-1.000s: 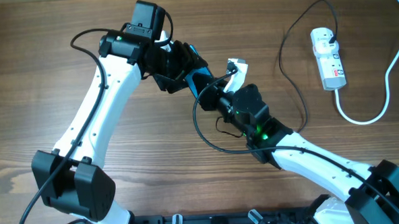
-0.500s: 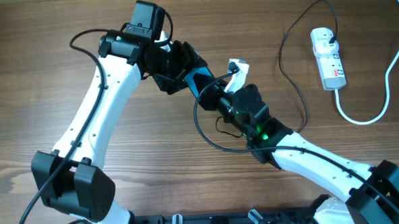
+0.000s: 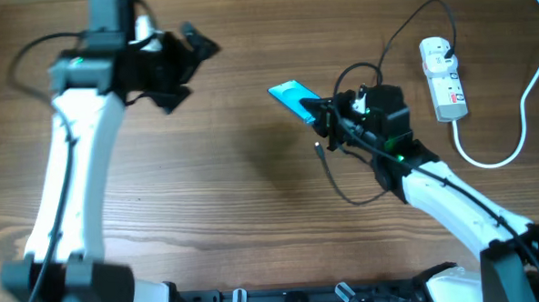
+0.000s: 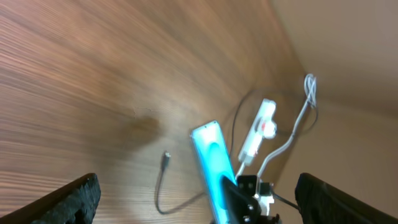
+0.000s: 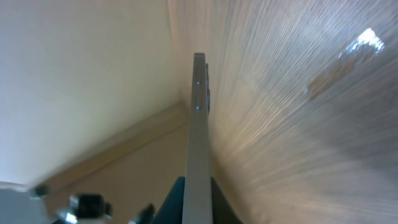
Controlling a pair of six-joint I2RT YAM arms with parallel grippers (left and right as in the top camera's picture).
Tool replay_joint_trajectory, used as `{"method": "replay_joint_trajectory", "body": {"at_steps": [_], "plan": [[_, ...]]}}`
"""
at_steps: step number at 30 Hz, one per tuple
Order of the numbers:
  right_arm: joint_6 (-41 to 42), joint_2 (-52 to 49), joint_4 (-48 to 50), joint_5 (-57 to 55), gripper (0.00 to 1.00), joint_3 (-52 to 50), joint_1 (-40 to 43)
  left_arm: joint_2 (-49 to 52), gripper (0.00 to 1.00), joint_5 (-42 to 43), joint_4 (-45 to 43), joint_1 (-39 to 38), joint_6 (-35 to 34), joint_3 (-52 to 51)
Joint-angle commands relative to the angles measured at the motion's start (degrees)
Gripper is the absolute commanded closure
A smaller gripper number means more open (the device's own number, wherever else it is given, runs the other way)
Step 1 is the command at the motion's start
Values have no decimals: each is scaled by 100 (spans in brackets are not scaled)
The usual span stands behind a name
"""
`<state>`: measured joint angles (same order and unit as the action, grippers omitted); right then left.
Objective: Plug charger to phone and switch on socket
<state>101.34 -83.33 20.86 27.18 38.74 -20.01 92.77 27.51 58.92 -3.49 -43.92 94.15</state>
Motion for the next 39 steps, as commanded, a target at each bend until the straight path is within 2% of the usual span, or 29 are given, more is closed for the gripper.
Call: {"method": "replay_joint_trajectory", "body": {"at_steps": [1, 2, 4, 5, 7, 9, 12, 17, 18, 20, 22, 24, 27, 28, 34, 37, 39], "plan": [[1021, -592, 874, 1034, 95, 68, 9, -859, 0, -1217, 568, 442, 323, 103], [1541, -1123, 2271, 1471, 95, 68, -70, -1095, 0, -1576, 811, 507, 323, 103], [1733, -1888, 4380, 2039, 95, 157, -208, -1429, 0, -2015, 1174, 527, 323, 103], [1733, -2188, 4756, 2601, 96, 304, -282, -1574, 0, -2162, 1399, 527, 323, 101], [1733, -2374, 4677, 3294, 96, 422, -457, -1672, 0, -2181, 1751, 520, 299, 101], [1731, -2371, 4710, 3307, 96, 422, -601, -1648, 0, -2039, 1912, 474, 302, 0], [1735, -2371, 4557, 3228, 96, 422, -629, -1648, 0, -1403, 1755, 170, 295, -437], [1735, -2371, 3794, 2671, 96, 487, -660, -1648, 0, -1401, 509, -737, -1165, -1803], [1735, -2371, 3801, 2573, 96, 514, -660, -1648, 0, -1401, 146, -960, -1683, -2157], [1735, -2371, 3792, 2487, 96, 634, -660, -1648, 0, -1401, -240, -1202, -2063, -2470], [1735, -2371, 3792, 2518, 96, 850, -660, -1648, 2, -1405, -636, -1392, -2153, -2702], [1735, -2371, 3794, 2518, 96, 988, -660, -1648, 9, -1405, -999, -1469, -2435, -2918], [1733, -2371, 3786, 2721, 96, 1003, -660, -1585, 11, -1405, -1792, -1462, -2730, -3316], [1733, -2371, 3764, 2782, 96, 1003, -660, -1578, 16, -1405, -2109, -1462, -2756, -3412], [1733, -2371, 3394, 3082, 96, 1003, -660, -1547, 29, -1606, -2844, -1462, -2900, -3442], [1733, -2371, 3390, 3294, 96, 1003, -660, -1353, 44, -1626, -2938, -1462, -2905, -3442], [1735, -2371, 3392, 3289, 96, 1003, -660, -1274, 57, -1620, -2966, -1462, -3034, -3442]]}}
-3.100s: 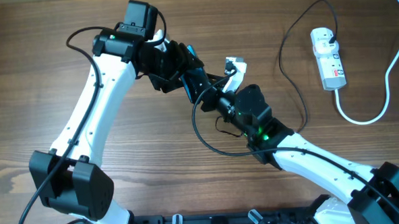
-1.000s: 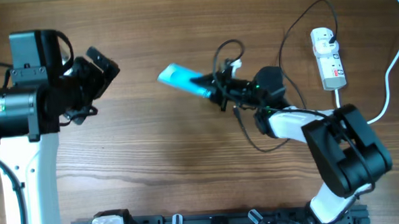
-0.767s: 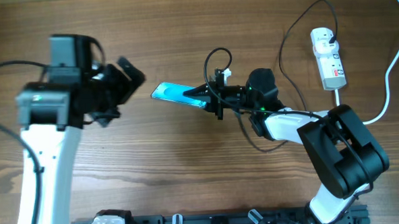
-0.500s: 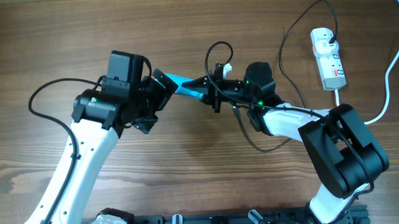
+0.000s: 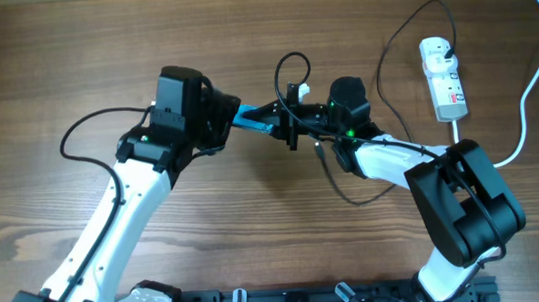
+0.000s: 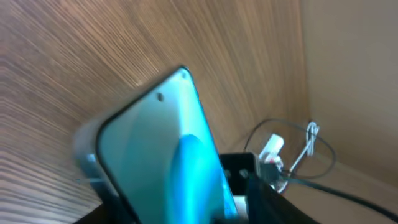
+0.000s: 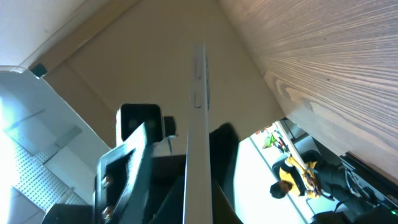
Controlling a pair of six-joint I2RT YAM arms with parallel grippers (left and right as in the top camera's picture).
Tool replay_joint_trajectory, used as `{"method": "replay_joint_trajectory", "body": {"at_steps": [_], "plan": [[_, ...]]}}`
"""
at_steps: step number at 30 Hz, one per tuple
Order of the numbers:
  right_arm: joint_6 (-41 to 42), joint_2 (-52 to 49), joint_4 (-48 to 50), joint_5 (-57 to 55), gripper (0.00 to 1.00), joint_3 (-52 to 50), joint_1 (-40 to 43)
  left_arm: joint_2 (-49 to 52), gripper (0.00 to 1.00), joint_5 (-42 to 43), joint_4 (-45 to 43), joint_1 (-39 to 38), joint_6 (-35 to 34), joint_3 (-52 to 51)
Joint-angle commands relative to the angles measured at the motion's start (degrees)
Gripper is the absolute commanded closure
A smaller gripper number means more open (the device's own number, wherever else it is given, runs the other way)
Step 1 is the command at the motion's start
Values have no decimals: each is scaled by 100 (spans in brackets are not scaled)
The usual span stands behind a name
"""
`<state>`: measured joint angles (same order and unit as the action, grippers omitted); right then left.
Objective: Plug charger to phone and switch on socket
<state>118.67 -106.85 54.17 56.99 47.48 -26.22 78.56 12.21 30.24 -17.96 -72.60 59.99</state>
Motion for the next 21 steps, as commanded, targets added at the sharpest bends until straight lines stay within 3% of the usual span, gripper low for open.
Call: {"method": "replay_joint_trajectory", "body": {"at_steps": [1, 4, 9, 11, 15, 21], "plan": [[0, -20, 61, 306, 96, 129, -39, 151, 58, -94, -133, -15, -164, -26], [2, -20, 61, 212, 96, 129, -39, 160, 59, -94, -229, -15, -164, -33], [4, -20, 66, 214, 96, 129, -39, 184, 88, -94, -278, -15, -188, -37], [0, -20, 66, 216, 96, 129, -39, 184, 94, -94, -350, -15, -284, -37], [2, -20, 66, 225, 96, 129, -39, 181, 96, -92, -476, -15, -732, -42], [0, -20, 63, 310, 94, 129, -39, 125, 96, -68, -695, 155, -756, -42]]}}
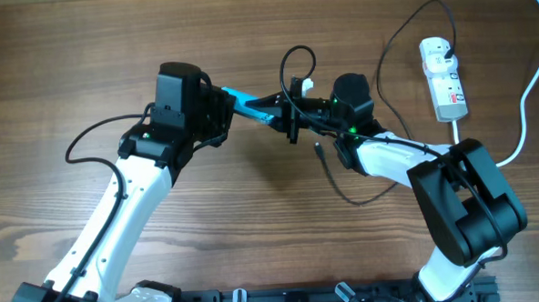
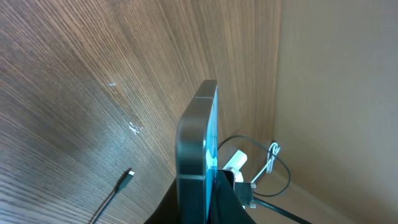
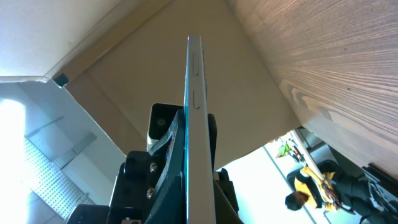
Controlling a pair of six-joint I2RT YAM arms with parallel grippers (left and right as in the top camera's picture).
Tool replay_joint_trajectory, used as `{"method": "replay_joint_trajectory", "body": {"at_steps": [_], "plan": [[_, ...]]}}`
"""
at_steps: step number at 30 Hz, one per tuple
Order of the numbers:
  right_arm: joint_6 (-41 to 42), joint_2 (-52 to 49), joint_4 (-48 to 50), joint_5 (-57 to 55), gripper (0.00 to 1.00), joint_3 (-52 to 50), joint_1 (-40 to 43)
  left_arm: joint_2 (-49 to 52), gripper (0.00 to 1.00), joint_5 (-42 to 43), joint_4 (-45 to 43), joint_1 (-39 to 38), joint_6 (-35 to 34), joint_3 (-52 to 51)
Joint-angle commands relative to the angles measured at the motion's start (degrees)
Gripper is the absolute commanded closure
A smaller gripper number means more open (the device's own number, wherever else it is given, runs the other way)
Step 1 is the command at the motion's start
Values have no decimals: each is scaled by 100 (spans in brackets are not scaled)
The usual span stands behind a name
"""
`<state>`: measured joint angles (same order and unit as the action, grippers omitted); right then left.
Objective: Plug charger to phone and switch on socket
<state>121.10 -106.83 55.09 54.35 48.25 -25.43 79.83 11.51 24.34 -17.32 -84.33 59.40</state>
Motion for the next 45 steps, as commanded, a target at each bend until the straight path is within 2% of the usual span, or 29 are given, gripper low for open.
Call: {"method": "replay_joint_trajectory", "body": {"at_steps": [1, 5, 8, 9, 10, 11, 12, 13, 15, 16, 18, 19, 20, 21, 23, 24, 26, 27, 28, 31, 36, 37, 40, 42, 44, 45], "plan": [[-240, -22, -31, 575, 94, 52, -118, -20, 96, 7, -101, 160, 444, 17], [-243, -22, -31, 577, 89, 52, -118, -22, 96, 46, -103, 304, 461, 17], [-254, -22, -31, 577, 71, 52, -118, -31, 96, 46, -107, 516, 479, 17], [-291, -22, -35, 568, 62, 50, -118, -44, 96, 52, -149, 651, 667, 20], [-785, -22, -103, 424, 57, 50, -118, -85, 96, 116, -164, 826, 866, 20], [-1755, -22, -404, 175, 53, 50, -118, -146, 96, 273, -168, 1034, 1005, 20], [-2367, -22, -664, -15, 44, 50, -118, -179, 96, 437, -186, 1161, 1150, 20], [-3622, -22, -1145, -544, 35, 50, -118, -227, 96, 706, -208, 1340, 1445, 20], [-5353, -22, -1799, -1576, 30, 52, -105, -260, 96, 1502, -254, 1687, 2439, 20], [-6083, -20, -2385, -2162, 30, 87, -50, -260, 96, 1923, -170, 1827, 2769, 20], [-7158, 37, -3314, -2286, 27, 328, 131, -260, 96, 2236, 98, 1985, 3156, 17], [-7676, 146, -3856, -2363, 21, 507, 236, -260, 96, 2277, 179, 2013, 3373, 17], [-8349, 369, -4758, -2763, 11, 817, 363, -260, 96, 2299, 289, 2011, 3689, 17], [-9283, 645, -5910, -3591, 1, 1248, 457, -258, 96, 2343, 365, 2011, 3875, 17], [-10504, 935, -7331, -5425, 0, 1777, 476, -258, 96, 2361, 424, 2006, 4098, 17], [-10824, 966, -7626, -5748, 0, 1827, 476, -249, 96, 2361, 424, 2006, 4111, 17], [-11053, 916, -8032, -5482, 5, 1727, 476, -225, 96, 2361, 422, 2006, 4111, 17], [-11055, 887, -8183, -5132, 15, 1563, 466, -214, 96, 2365, 433, 2006, 4109, 17], [-11053, 879, -8282, -4953, 18, 1410, 459, -214, 96, 2363, 470, 2006, 4109, 17], [-11138, 879, -8365, -4920, 17, 964, 297, -214, 96, 2361, 529, 2006, 4109, 17], [-11263, 879, -7838, -4942, 21, 249, 61, -214, 96, 2363, 575, 2006, 4109, 17], [-11322, 879, -7816, -4940, 23, 225, 24, -214, 96, 2361, 597, 2006, 4109, 17], [-11344, 879, -7809, -4940, 41, 195, -142, -214, 96, 2363, 619, 2006, 4109, 17], [-11346, 879, -7809, -4948, 43, 186, -330, -214, 96, 2363, 619, 2006, 4109, 17], [-11217, 879, -7825, -5418, 55, 186, -518, -214, 96, 2363, 619, 2006, 4109, 17], [-11075, 879, -7829, -5807, 56, 186, -560, -214, 96, 2363, 619, 2006, 4107, 17]]}}
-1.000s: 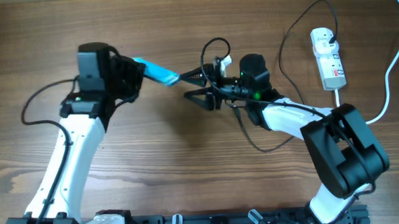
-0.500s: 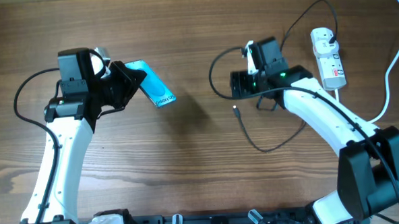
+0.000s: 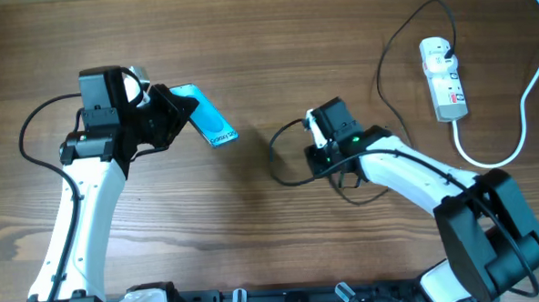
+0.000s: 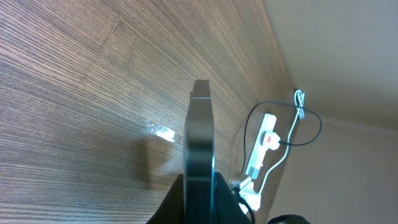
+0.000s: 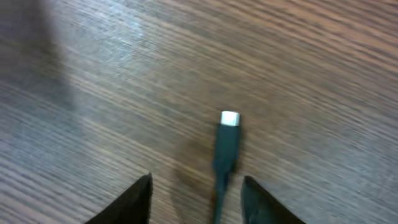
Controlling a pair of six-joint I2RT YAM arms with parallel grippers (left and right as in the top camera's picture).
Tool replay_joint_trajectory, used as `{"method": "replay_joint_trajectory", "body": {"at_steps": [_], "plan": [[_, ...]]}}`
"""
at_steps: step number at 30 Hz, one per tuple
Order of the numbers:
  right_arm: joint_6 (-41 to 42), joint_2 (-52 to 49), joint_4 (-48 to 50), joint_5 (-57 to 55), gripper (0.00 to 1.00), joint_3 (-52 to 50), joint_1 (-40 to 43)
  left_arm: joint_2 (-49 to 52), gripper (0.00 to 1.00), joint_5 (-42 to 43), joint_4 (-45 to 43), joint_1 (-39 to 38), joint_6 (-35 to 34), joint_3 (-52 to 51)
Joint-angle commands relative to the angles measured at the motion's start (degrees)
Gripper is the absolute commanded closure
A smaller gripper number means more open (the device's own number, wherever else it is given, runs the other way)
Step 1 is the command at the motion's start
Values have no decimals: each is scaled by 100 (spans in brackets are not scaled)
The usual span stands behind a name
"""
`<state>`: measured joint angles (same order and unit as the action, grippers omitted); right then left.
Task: Plug charger to phone and switch on socket
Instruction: 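Grasp the black cable's USB-C plug with the right gripper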
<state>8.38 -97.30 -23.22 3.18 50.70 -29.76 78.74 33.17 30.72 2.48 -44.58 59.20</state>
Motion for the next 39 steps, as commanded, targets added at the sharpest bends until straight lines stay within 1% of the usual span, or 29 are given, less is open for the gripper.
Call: {"method": "replay_joint_trajectory", "body": {"at_steps": [1, 5, 7, 10, 14, 16, 17, 21, 22, 23, 25, 26, 30, 32, 35, 37, 39], "plan": [[229, -76, 4, -848, 56, -59, -125, -105, 96, 197, -20, 26, 131, 37], [229, -85, 111, -874, 55, -59, -125, -105, 96, 197, 0, 26, 131, 37], [229, -87, 107, -555, 56, -59, -125, -105, 96, 197, 2, 26, 131, 37], [339, -234, 190, -446, 60, -59, -125, -105, 96, 197, 42, 26, 131, 37], [385, -752, 164, -444, 65, -59, -125, -105, 96, 199, 46, 26, 131, 37], [382, -879, 13, -442, 72, -59, -125, -105, 96, 199, 50, 26, 131, 37], [382, -879, -175, -442, 74, -59, -125, -105, 96, 199, 50, 26, 131, 37], [382, -879, -667, -424, 73, -59, -125, -105, 96, 197, 44, 26, 131, 37], [382, -879, -684, -422, 81, -59, -125, -105, 96, 199, 46, 26, 131, 37], [385, -879, -651, -411, 86, -59, -125, -105, 96, 199, 46, 26, 129, 37], [382, -879, -424, -315, 93, -59, -125, -105, 96, 199, 46, 26, 129, 37], [387, -879, -354, -280, 95, -59, -125, -105, 96, 229, 46, 26, 131, 37], [376, -876, -195, -118, 95, -46, -125, -105, 96, 304, 48, 26, 131, 37], [356, -833, -168, 13, 96, 120, -92, -105, 96, 304, 48, 26, 133, 37], [28, -407, -400, 879, 95, 428, 149, -105, 96, 304, 39, 26, 133, 37], [-299, 227, -713, 2247, 95, 481, 466, -105, 96, 450, -162, 28, 225, 37], [-433, 767, -1091, 3436, 95, 479, 752, -105, 96, 918, -667, 28, 240, 37]]}}
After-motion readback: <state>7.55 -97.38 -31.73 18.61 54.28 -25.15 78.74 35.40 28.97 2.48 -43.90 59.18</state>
